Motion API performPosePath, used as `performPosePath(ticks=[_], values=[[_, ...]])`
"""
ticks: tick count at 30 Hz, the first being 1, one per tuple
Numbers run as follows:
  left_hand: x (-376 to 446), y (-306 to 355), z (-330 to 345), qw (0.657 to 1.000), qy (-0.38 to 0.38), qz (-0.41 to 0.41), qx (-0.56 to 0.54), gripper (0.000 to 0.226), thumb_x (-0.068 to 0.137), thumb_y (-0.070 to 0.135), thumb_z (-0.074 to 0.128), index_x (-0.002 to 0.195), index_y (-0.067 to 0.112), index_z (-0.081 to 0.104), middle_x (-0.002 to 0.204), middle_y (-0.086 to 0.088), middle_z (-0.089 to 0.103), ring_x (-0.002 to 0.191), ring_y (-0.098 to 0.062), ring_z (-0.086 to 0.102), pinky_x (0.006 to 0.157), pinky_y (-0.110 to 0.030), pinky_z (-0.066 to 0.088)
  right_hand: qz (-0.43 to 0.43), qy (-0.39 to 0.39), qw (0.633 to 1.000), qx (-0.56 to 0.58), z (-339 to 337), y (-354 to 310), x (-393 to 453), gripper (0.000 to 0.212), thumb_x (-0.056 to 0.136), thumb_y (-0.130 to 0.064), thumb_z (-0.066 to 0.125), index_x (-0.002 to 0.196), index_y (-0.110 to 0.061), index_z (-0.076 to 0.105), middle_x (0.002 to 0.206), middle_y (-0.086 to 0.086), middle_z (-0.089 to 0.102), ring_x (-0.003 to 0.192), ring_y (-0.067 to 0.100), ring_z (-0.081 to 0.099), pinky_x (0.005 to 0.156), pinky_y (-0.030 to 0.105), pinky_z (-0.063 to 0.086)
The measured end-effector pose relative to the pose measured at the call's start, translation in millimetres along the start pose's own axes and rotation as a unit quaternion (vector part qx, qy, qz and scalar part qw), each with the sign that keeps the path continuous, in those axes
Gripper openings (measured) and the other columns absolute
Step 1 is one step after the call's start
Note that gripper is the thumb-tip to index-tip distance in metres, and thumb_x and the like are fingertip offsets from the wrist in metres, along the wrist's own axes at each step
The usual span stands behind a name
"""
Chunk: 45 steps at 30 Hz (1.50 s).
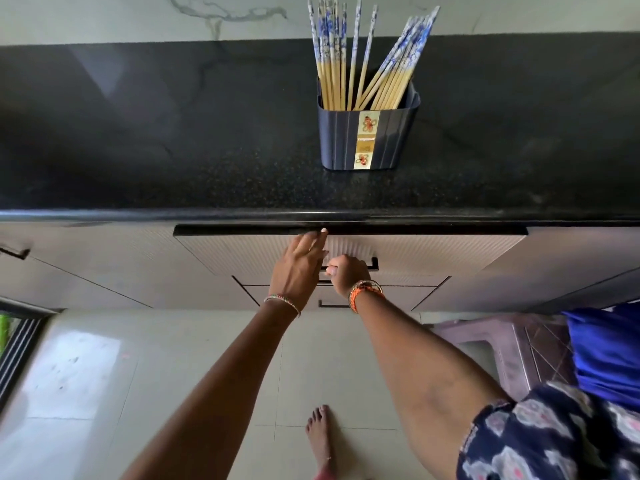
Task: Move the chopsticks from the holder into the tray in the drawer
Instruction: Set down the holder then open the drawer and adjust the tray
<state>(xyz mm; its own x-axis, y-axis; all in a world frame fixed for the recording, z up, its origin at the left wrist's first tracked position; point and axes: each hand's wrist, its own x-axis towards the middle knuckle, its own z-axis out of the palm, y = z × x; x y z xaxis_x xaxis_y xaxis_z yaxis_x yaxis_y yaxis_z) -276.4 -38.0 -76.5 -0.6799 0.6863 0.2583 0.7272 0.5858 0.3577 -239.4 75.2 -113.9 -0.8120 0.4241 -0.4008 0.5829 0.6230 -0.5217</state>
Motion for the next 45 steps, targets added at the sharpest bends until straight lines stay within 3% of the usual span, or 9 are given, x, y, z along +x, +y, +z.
performPosePath(ticks=[2, 7, 9, 11, 14, 16, 18, 21, 45], values=[[3, 1, -3, 0.999, 0.024, -0.018, 0.012, 0.037, 0.090, 0.014, 0.050, 0.126, 0.004, 0.050, 0.115, -0.015, 0.060, 0.105, -0.030, 0.055, 0.087, -0.039, 0.052, -0.013, 0.005, 1.000, -0.004, 8, 6, -10, 0.026, 0.094, -0.016, 0.047, 0.103, -0.005, 0.068, 0.106, 0.015, 0.071, 0.105, 0.033, 0.062, 0.094, 0.036, 0.046], [13, 14, -11, 0.988, -0.090, -0.083, -0.090, 0.025, 0.092, 0.011, 0.046, 0.105, 0.009, 0.067, 0.104, -0.010, 0.072, 0.096, -0.026, 0.064, 0.085, -0.033, 0.047, -0.017, -0.020, 0.999, 0.019, 16, 16, -48, 0.030, 0.090, -0.008, 0.051, 0.061, -0.015, 0.054, 0.076, 0.009, 0.057, 0.078, 0.025, 0.053, 0.073, 0.022, 0.038], [4, 16, -14, 0.982, -0.130, -0.100, -0.099, 0.025, 0.092, 0.010, 0.045, 0.100, 0.009, 0.069, 0.101, -0.011, 0.073, 0.092, -0.028, 0.066, 0.081, -0.036, 0.051, -0.020, -0.030, 0.999, -0.006, 15, 15, -73, 0.022, 0.091, -0.009, 0.050, 0.080, -0.012, 0.069, 0.093, 0.016, 0.066, 0.091, 0.031, 0.062, 0.078, 0.026, 0.046], [-21, 27, -17, 0.977, -0.158, -0.098, -0.107, 0.024, 0.092, 0.010, 0.045, 0.098, 0.008, 0.068, 0.099, -0.013, 0.072, 0.091, -0.030, 0.065, 0.082, -0.037, 0.051, -0.086, 0.095, 0.991, -0.044, 8, 17, -116, 0.028, 0.088, -0.009, 0.048, 0.097, -0.015, 0.073, 0.102, 0.009, 0.070, 0.096, 0.029, 0.066, 0.072, 0.028, 0.050], [-31, 28, -21, 0.973, -0.166, -0.114, -0.112, 0.024, 0.091, 0.009, 0.045, 0.096, 0.006, 0.068, 0.099, -0.015, 0.072, 0.092, -0.033, 0.064, 0.081, -0.034, 0.048, -0.186, 0.322, 0.928, 0.008, -29, 7, -141, 0.025, 0.082, -0.012, 0.050, 0.088, -0.018, 0.073, 0.088, 0.000, 0.074, 0.084, 0.020, 0.066, 0.067, 0.025, 0.047], [-30, 26, -28, 0.969, -0.186, -0.114, -0.117, 0.025, 0.091, 0.017, 0.049, 0.096, 0.005, 0.070, 0.101, -0.014, 0.072, 0.095, -0.032, 0.064, 0.086, -0.037, 0.049, -0.149, 0.238, 0.960, 0.001, -58, 6, -126, 0.022, 0.085, -0.014, 0.057, 0.097, -0.016, 0.075, 0.101, 0.003, 0.075, 0.097, 0.024, 0.067, 0.078, 0.028, 0.049], [-47, 35, -36, 0.963, -0.219, -0.112, -0.113, 0.025, 0.089, 0.027, 0.055, 0.097, 0.010, 0.071, 0.100, -0.011, 0.073, 0.094, -0.028, 0.064, 0.086, -0.033, 0.050, -0.040, 0.054, 0.997, -0.025, -68, 14, -130, 0.019, 0.087, -0.026, 0.062, 0.095, -0.016, 0.076, 0.105, 0.005, 0.074, 0.101, 0.028, 0.066, 0.075, 0.026, 0.047], [-81, 47, -44, 0.958, -0.239, -0.117, -0.111, 0.023, 0.084, 0.031, 0.062, 0.098, 0.016, 0.072, 0.100, -0.007, 0.074, 0.092, -0.022, 0.064, 0.077, -0.022, 0.043, -0.016, -0.055, 0.997, -0.057, -64, 22, -147, 0.023, 0.084, -0.035, 0.066, 0.100, -0.023, 0.076, 0.109, 0.002, 0.073, 0.102, 0.026, 0.066, 0.074, 0.026, 0.045], [-275, 109, -67, 0.940, -0.302, -0.110, -0.111, 0.021, 0.087, 0.031, 0.058, 0.101, 0.022, 0.070, 0.090, -0.006, 0.073, 0.079, -0.021, 0.062, 0.073, -0.031, 0.050, -0.050, -0.093, 0.991, -0.084, 6, 62, -326, 0.017, 0.082, -0.037, 0.070, 0.097, -0.031, 0.077, 0.103, -0.003, 0.075, 0.095, 0.023, 0.066, 0.067, 0.024, 0.041]])
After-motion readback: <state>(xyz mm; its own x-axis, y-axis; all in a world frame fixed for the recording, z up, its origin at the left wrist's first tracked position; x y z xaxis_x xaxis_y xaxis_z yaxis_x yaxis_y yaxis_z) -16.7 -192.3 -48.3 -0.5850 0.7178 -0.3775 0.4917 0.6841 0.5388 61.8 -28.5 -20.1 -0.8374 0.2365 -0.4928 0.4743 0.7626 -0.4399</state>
